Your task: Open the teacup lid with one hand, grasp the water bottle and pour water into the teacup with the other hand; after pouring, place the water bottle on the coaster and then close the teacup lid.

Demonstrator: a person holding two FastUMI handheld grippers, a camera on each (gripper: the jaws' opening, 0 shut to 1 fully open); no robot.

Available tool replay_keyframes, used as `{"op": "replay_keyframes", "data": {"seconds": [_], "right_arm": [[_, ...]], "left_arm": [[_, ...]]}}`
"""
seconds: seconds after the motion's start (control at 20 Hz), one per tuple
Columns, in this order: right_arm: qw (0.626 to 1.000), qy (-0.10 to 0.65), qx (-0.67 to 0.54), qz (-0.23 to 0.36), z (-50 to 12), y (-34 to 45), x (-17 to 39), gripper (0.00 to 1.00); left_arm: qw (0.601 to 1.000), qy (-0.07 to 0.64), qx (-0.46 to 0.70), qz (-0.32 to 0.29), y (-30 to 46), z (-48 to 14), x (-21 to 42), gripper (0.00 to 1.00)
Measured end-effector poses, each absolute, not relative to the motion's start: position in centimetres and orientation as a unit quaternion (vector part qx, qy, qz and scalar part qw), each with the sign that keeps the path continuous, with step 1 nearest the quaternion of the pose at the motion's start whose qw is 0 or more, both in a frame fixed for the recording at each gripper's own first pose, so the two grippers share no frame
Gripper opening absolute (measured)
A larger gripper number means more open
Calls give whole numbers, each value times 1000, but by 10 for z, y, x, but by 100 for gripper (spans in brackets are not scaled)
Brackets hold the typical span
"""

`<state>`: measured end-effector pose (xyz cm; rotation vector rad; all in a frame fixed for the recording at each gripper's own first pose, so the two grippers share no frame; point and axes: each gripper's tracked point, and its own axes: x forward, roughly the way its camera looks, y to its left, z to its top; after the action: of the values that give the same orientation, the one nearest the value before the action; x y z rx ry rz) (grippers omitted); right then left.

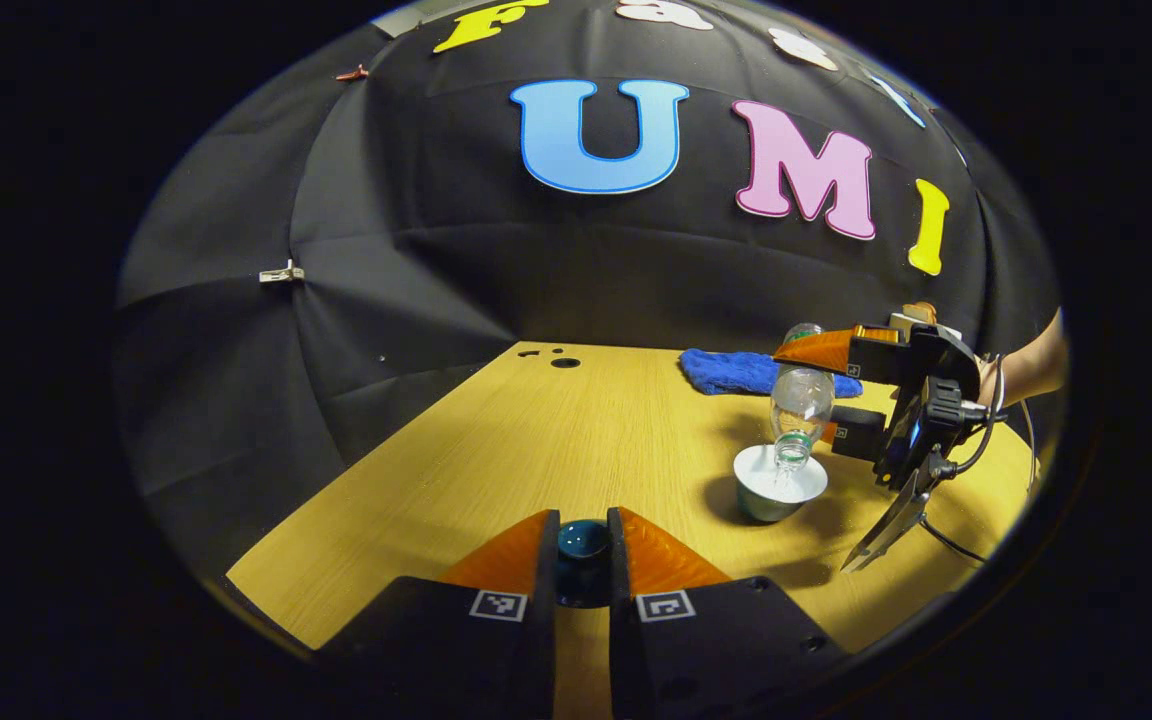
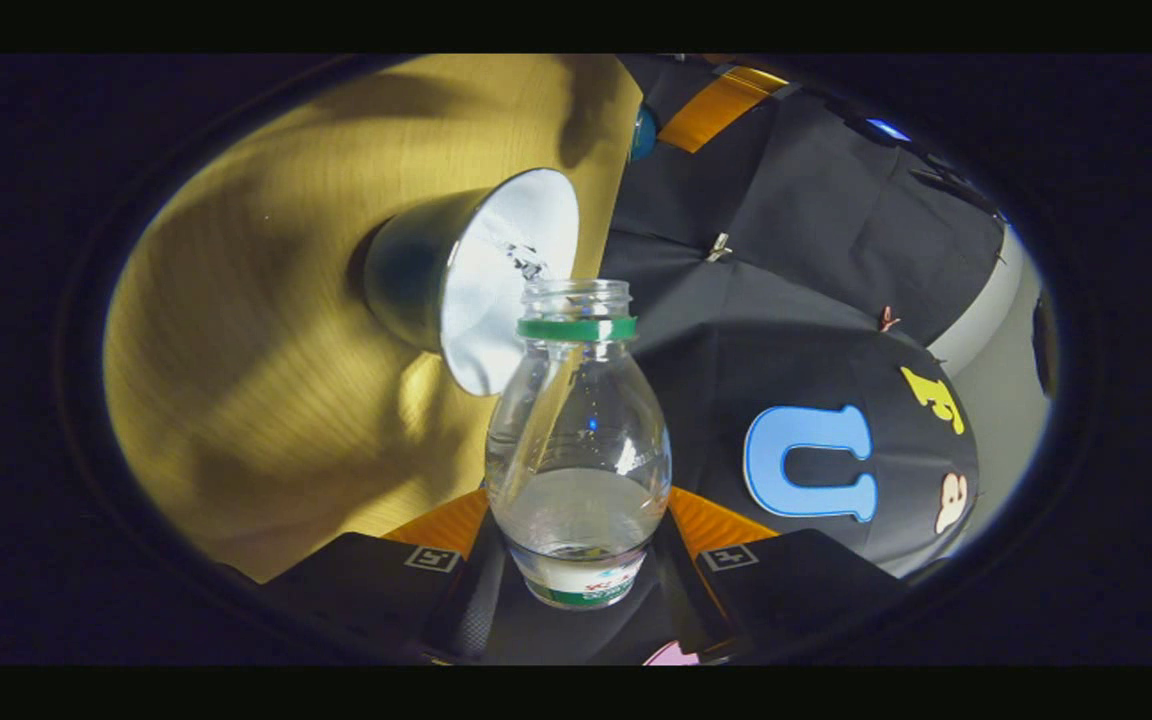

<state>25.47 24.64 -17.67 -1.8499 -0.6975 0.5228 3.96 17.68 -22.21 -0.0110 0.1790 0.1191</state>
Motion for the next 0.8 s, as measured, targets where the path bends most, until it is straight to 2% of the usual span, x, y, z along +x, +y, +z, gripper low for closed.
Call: {"op": "replay_keyframes", "data": {"seconds": [0.45, 0.5, 0.55, 0.8], "right_arm": [[501, -306, -780, 216, -167, 247, 255, 72], [498, -308, -781, 216, -165, 247, 255, 71], [495, -310, -783, 214, -164, 248, 255, 71], [480, -323, -788, 212, -155, 253, 256, 71]], "left_arm": [[994, 88, 3, 62, 177, -220, 38, 26], [994, 88, 3, 62, 176, -219, 38, 29], [994, 87, 3, 62, 176, -218, 38, 25], [995, 85, 4, 61, 172, -215, 37, 25]]}}
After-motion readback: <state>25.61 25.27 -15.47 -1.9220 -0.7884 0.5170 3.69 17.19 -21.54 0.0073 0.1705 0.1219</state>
